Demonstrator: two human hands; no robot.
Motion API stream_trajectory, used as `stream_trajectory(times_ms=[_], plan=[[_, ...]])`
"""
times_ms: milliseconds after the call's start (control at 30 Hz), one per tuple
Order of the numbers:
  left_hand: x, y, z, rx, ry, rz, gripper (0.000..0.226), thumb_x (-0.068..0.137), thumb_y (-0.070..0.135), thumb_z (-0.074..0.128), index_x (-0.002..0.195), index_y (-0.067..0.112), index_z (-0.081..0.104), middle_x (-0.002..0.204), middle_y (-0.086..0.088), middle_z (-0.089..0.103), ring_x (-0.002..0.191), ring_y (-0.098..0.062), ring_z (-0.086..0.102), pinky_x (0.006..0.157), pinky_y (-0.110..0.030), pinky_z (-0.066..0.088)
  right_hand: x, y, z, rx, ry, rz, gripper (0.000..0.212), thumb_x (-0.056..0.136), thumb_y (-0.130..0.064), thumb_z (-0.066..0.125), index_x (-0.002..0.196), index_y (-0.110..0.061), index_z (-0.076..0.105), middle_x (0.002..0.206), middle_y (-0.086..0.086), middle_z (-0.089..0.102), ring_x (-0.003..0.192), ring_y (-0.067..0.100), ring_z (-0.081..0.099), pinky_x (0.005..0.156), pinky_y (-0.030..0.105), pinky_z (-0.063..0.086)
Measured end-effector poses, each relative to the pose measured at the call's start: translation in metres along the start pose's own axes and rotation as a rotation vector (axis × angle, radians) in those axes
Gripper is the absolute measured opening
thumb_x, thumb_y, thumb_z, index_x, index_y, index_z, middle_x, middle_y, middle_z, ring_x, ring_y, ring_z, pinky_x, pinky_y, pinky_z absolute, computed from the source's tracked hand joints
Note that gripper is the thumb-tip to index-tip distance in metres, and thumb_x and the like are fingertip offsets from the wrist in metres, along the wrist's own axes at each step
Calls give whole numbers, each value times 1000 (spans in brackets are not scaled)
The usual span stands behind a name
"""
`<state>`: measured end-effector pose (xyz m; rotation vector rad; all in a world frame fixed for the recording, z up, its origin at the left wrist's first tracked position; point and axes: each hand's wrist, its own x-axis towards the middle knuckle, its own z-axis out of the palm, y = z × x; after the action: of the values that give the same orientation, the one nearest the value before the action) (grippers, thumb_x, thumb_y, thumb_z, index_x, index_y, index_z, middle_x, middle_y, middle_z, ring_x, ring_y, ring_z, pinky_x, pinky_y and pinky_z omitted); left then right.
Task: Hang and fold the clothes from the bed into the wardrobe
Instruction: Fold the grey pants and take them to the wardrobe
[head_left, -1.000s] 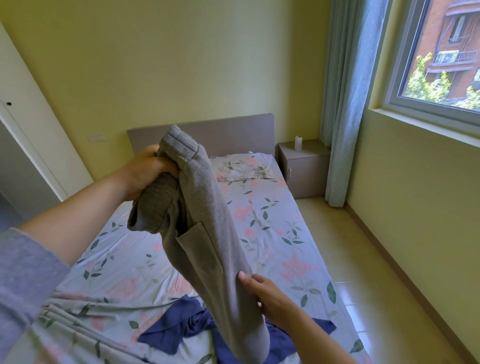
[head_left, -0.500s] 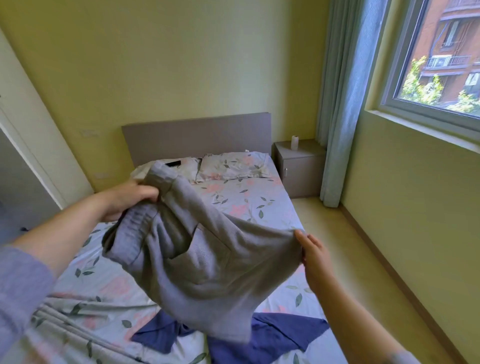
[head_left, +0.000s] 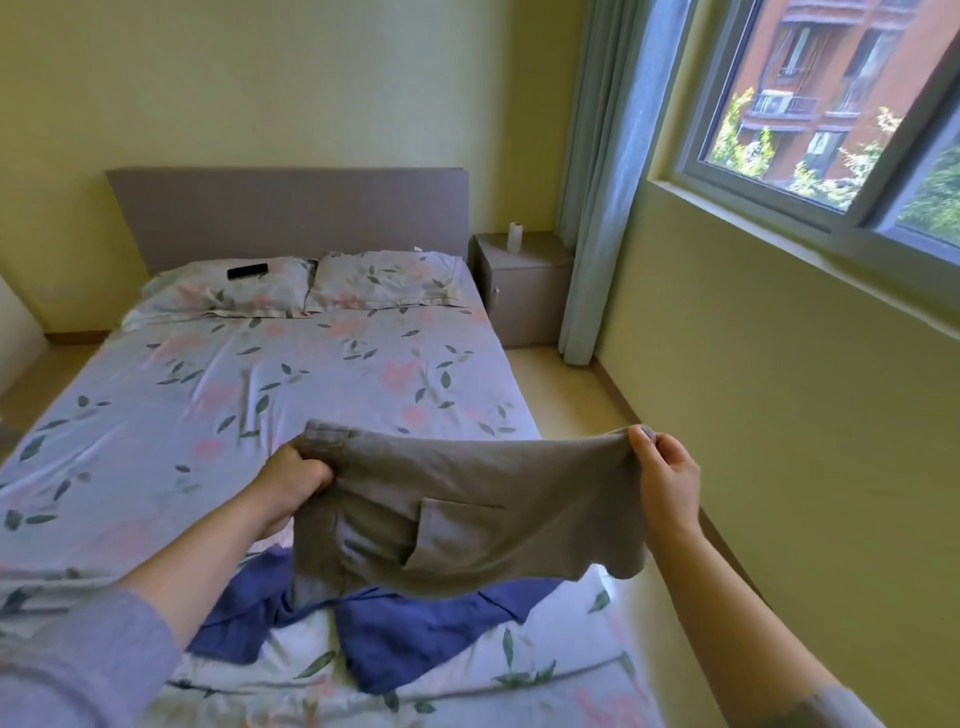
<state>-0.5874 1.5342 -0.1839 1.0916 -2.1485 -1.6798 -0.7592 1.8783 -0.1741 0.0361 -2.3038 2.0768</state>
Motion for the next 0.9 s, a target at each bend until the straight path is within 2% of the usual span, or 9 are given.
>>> stream_trajectory(times_ms=[100, 233, 333, 433, 600, 667, 733, 800, 900], plan=[[-1, -16, 41, 4, -82, -49, 27, 69, -15, 45, 77, 4, 62, 55, -10, 61, 60, -30, 57, 57, -32, 47, -2, 26, -33, -44, 64, 49, 23, 95, -28, 61, 79, -11, 63, 72, 1, 55, 73, 13, 46, 69, 30, 37], [-15, -31, 97, -38, -174, -149, 31, 51, 0, 48, 78, 3, 62, 52, -9, 61, 54, -28, 58, 55, -30, 49, -3, 60, -76, -108, 141, 108, 24, 95, -24, 61, 78, -8, 61, 72, 4, 53, 73, 15, 45, 70, 32, 35], [-24, -56, 133, -48, -193, -214, 28, 70, -18, 42, 72, 4, 59, 47, -5, 58, 51, -27, 55, 52, -27, 48, -4, 93, -100, -187, 148, 161, 26, 95, -26, 60, 83, -3, 64, 78, 7, 58, 76, 16, 48, 73, 34, 38], [-33, -96, 141, -36, -183, -309, 30, 74, -21, 40, 68, 4, 55, 49, -5, 52, 55, -26, 50, 54, -25, 41, -4, 127, -102, -297, 88, 213, 25, 95, -31, 59, 82, -10, 65, 76, 4, 59, 74, 14, 49, 69, 33, 38], [-57, -176, 101, -55, -44, -550, 20, 60, -7, 48, 74, 7, 50, 61, -7, 42, 58, -24, 46, 53, -27, 35, -17, 181, -48, -495, -135, 280, 33, 93, -31, 60, 68, -10, 57, 62, 3, 50, 64, 18, 45, 59, 33, 33], [-68, -210, 80, -40, 36, -620, 26, 45, 3, 47, 71, 7, 50, 58, -8, 44, 59, -25, 47, 56, -28, 36, -29, 202, -13, -561, -235, 324, 34, 92, -31, 61, 65, -13, 56, 60, 2, 49, 62, 18, 44, 56, 34, 32], [-79, -251, 60, -55, 117, -687, 36, 41, 5, 45, 75, 3, 56, 64, -13, 53, 66, -29, 55, 61, -31, 41, -44, 226, 27, -608, -331, 371, 35, 93, -32, 61, 68, -9, 58, 61, 3, 49, 61, 18, 44, 54, 33, 32], [-88, -289, 40, -104, 186, -751, 32, 50, -1, 49, 80, -2, 59, 71, -16, 59, 71, -31, 59, 61, -31, 43, -58, 248, 69, -653, -416, 377, 35, 93, -33, 61, 75, -2, 61, 65, 6, 54, 62, 19, 46, 52, 31, 33], [-92, -348, 10, -134, 264, -843, 18, 70, -14, 47, 82, -2, 55, 74, -17, 57, 75, -35, 60, 60, -33, 42, -75, 275, 138, -715, -547, 342, 32, 93, -33, 63, 73, -8, 61, 64, 3, 56, 59, 14, 49, 49, 25, 34]])
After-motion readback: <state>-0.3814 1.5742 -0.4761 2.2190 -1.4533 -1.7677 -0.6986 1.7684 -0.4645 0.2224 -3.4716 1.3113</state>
